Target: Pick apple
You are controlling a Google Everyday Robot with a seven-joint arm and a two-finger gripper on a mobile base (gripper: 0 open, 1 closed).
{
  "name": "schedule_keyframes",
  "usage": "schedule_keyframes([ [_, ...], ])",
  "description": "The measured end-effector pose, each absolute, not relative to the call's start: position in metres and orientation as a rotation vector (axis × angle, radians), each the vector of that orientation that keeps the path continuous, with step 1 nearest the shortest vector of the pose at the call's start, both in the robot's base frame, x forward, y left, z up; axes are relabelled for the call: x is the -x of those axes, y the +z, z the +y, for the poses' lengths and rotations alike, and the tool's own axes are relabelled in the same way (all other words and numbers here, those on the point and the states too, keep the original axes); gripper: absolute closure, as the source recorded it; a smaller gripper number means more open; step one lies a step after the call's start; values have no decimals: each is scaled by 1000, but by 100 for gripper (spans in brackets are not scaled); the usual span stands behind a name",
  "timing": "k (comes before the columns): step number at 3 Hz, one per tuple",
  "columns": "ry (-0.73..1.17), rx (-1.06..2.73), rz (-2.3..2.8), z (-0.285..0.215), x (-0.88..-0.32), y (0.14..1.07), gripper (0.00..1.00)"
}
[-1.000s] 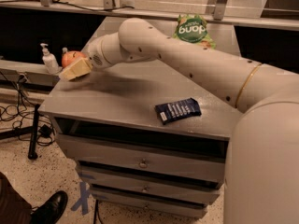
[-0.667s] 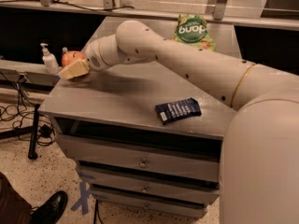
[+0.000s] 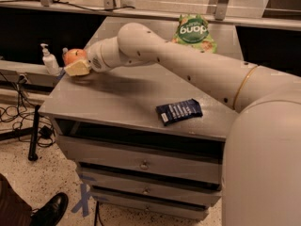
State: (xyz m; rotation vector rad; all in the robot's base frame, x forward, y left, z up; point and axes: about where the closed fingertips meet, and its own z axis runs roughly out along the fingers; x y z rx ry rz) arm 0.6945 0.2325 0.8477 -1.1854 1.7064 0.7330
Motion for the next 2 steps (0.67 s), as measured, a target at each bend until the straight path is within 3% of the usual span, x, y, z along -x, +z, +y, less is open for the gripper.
schedule_keyframes([
  [1, 732, 1163, 1699, 220, -695, 863, 88],
  [2, 731, 1135, 1679, 193, -694, 899, 100],
])
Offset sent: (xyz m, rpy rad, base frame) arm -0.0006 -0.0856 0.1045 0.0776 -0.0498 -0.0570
